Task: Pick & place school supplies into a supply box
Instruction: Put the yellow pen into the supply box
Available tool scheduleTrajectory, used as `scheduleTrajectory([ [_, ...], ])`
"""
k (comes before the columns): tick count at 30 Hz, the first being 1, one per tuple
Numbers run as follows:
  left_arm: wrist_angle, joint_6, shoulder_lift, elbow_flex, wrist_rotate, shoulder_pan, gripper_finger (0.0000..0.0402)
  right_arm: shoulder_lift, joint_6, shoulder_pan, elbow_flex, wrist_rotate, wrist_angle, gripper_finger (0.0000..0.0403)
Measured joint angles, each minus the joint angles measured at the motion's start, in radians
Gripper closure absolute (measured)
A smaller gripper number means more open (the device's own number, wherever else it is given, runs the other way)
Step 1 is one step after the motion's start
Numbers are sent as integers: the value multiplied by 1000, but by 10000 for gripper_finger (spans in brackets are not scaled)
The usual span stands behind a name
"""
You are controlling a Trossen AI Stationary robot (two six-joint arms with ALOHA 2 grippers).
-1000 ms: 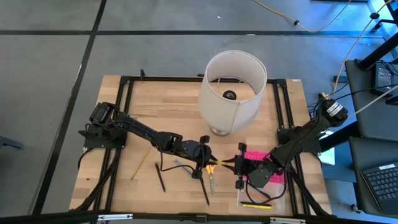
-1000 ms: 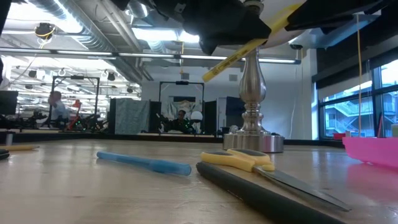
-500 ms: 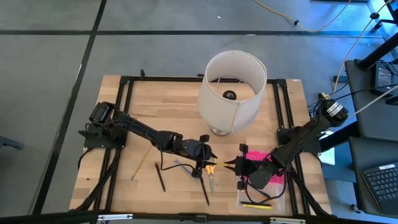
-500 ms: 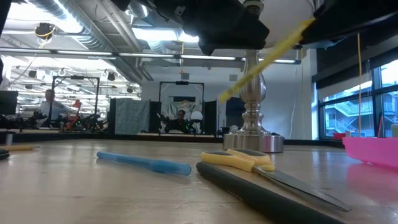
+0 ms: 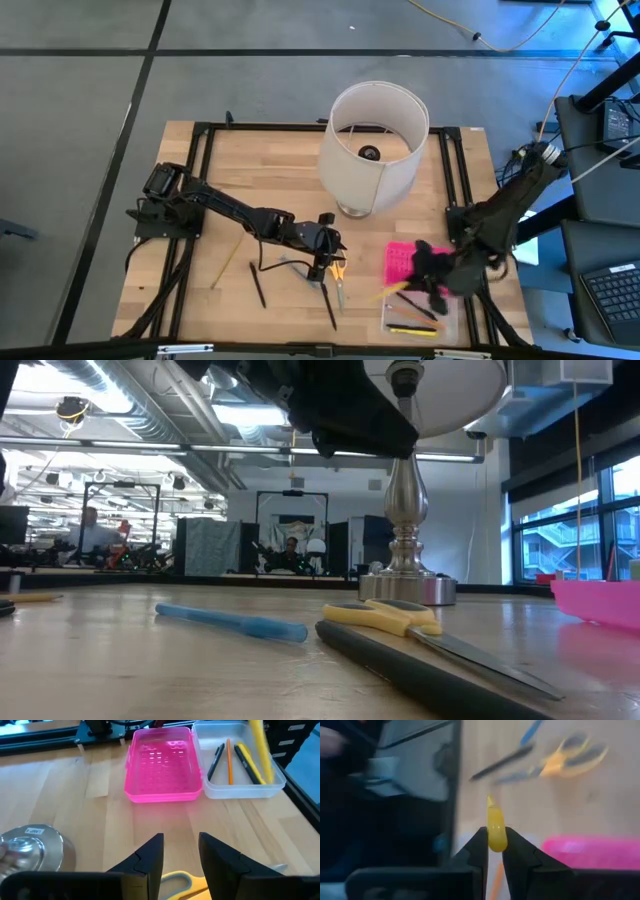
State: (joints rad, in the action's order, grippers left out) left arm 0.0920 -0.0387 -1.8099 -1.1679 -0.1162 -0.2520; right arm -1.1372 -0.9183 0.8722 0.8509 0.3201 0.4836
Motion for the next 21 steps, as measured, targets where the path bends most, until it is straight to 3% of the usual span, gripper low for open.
scheduleTrajectory([
  [8,-67,0,0,0,1,9,284,103,-315,68,0,-207,162,357],
  [15,-166,-26,0,0,-72,31,284,82,-485,49,0,-447,251,357],
  [21,-228,-27,0,0,-75,74,290,53,-516,8,0,-552,285,357],
])
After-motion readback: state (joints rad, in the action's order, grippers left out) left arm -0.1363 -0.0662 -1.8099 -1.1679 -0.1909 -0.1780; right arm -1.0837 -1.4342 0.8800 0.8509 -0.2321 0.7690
